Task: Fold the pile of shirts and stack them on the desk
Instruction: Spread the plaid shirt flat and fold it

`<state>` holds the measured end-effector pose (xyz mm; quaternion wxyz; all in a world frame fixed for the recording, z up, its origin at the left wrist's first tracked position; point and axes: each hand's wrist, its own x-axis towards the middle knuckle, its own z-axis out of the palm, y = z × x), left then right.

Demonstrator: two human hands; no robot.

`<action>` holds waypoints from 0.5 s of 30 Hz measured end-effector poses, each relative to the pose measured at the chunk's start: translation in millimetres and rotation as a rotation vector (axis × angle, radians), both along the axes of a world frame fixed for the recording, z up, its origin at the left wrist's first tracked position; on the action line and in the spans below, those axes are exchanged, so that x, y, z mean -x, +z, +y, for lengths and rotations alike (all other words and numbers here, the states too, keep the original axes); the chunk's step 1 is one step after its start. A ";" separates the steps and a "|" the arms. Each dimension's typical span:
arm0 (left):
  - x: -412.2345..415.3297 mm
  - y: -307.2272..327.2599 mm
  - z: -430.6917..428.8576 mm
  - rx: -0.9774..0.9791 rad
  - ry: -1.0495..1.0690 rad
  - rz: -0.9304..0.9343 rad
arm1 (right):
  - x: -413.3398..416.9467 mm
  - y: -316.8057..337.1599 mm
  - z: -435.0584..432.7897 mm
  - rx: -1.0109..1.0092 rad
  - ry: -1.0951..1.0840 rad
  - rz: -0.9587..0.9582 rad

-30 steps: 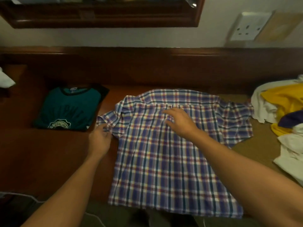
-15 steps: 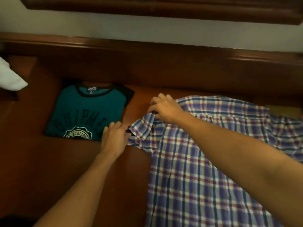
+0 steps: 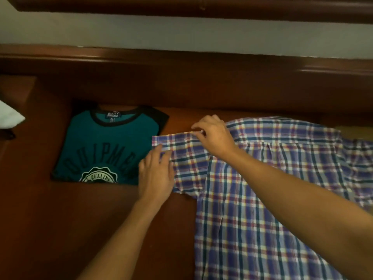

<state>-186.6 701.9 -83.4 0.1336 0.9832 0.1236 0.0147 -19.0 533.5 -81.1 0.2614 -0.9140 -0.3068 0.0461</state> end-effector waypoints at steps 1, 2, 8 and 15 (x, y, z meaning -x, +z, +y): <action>-4.7 -5.6 -6.4 0.011 -0.087 0.050 | 6.5 -2.4 -13.2 -0.020 -0.028 -0.050; -9.7 -11.1 -12.2 0.016 -0.167 0.114 | 12.4 -5.0 -28.0 -0.029 -0.054 -0.106; -21.0 -38.1 -13.8 -0.020 -0.262 0.347 | 34.3 -10.7 -132.4 0.086 -0.311 -0.136; -36.2 -20.8 -50.6 -0.004 -0.127 0.311 | 25.7 -8.8 -199.3 0.493 -0.141 0.312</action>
